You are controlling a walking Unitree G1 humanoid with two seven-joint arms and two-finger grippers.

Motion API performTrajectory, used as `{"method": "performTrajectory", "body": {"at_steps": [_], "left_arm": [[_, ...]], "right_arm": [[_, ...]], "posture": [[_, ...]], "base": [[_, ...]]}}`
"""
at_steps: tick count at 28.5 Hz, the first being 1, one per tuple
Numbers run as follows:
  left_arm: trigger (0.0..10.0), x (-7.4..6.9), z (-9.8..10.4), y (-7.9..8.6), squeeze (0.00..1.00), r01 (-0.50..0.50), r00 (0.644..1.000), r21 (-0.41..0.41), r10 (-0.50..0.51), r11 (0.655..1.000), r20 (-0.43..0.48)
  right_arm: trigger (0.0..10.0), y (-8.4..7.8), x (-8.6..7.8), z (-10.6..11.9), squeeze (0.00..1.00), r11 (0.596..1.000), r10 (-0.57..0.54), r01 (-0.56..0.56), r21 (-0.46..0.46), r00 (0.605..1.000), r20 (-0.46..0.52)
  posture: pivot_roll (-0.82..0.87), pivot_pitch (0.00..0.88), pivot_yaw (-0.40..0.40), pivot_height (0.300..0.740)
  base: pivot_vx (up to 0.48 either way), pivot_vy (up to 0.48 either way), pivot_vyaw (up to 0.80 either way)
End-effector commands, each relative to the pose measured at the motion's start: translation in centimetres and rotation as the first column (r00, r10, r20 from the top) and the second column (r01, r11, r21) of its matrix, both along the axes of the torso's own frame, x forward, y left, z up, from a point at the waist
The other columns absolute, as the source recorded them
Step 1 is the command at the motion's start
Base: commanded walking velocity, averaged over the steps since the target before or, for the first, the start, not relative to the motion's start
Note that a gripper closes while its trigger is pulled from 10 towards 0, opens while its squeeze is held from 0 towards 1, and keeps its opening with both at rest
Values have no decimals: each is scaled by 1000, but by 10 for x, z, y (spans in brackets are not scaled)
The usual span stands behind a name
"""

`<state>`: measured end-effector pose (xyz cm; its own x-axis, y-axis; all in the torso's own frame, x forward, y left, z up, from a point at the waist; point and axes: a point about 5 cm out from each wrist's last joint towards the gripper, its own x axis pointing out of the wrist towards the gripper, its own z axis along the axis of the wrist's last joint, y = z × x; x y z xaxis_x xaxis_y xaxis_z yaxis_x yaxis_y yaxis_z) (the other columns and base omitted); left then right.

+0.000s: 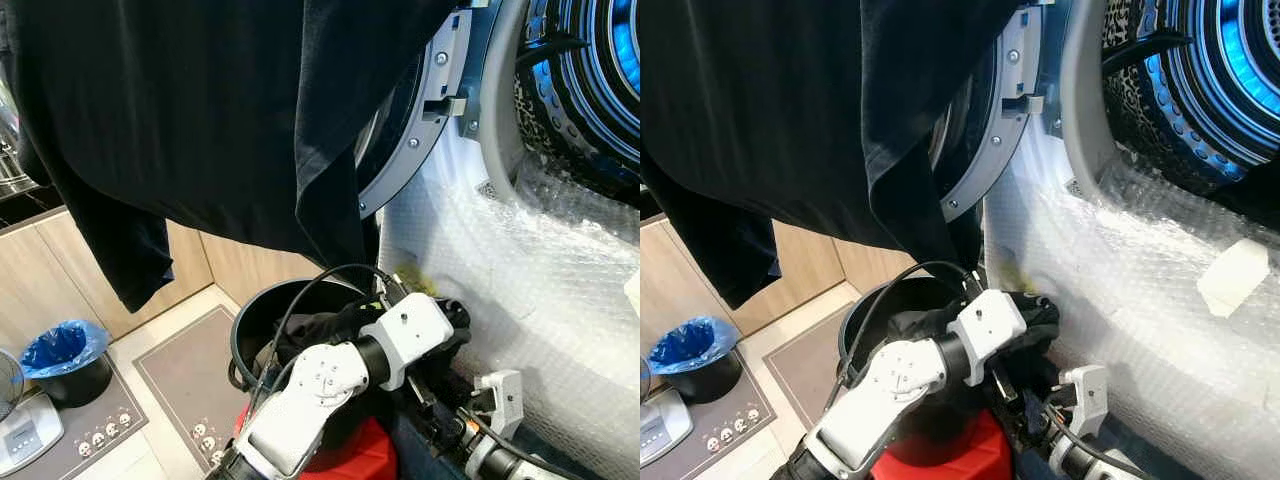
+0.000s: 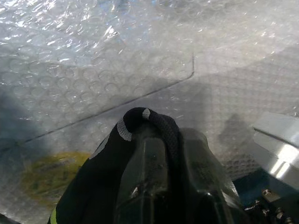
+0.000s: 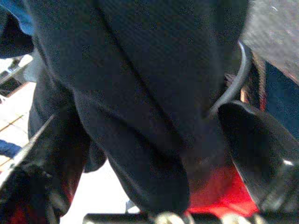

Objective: Clothes washing

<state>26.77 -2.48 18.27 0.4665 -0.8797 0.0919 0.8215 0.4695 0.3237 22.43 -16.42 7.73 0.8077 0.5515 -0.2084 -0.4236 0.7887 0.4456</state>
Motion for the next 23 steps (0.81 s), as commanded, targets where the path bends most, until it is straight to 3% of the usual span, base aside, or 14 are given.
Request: {"method": "performTrajectory", "body": {"at_steps": [1, 13, 14, 15, 16, 17, 18, 23], "left_arm": [[10000, 3, 9, -2, 0, -10, 999, -12, 11, 1000, 49], [10000, 9, 16, -4, 0, -79, 995, -51, 82, 996, 57], [10000, 9, 17, -4, 0, -83, 995, -53, 86, 995, 57], [10000, 8, 17, -5, 0, -85, 994, -57, 88, 995, 58], [10000, 8, 18, -6, 0, -87, 994, -61, 91, 994, 58], [10000, 8, 18, -6, 0, -88, 994, -64, 92, 994, 58], [10000, 8, 19, -6, 0, -91, 994, -70, 95, 993, 57], [10000, 8, 21, -8, 0, -99, 993, -89, 104, 991, 52]], "right_arm": [[10000, 7, 5, 11, 0, 1000, -8, 8, 5, 999, 34], [10000, 32, 26, 15, 0, 984, -177, 177, -6, 984, 1], [8863, 33, 26, 15, 0, 983, -186, 186, -2, 983, -8], [4824, 34, 27, 13, 0, 980, -197, 197, 0, 980, -19], [3333, 34, 27, 12, 0, 978, -209, 209, -1, 977, -30], [3333, 35, 28, 11, 0, 976, -216, 216, -3, 976, -36], [0, 35, 28, 10, 0, 975, -220, 220, -4, 975, -39], [0, 39, 29, 10, 0, 970, -241, 242, 33, 969, -54]], "posture": [[-133, 0, 41, 740], [-117, 0, 30, 740], [-115, 0, 30, 740], [-114, 0, 28, 740], [-113, 0, 27, 740], [-113, 0, 27, 740], [-113, 0, 27, 740], [-112, 0, 26, 740]], "base": [[0, 0, 0], [0, 0, 0], [0, 0, 0], [0, 0, 0], [0, 0, 0], [0, 0, 0], [0, 0, 0], [0, 0, 0]]}}
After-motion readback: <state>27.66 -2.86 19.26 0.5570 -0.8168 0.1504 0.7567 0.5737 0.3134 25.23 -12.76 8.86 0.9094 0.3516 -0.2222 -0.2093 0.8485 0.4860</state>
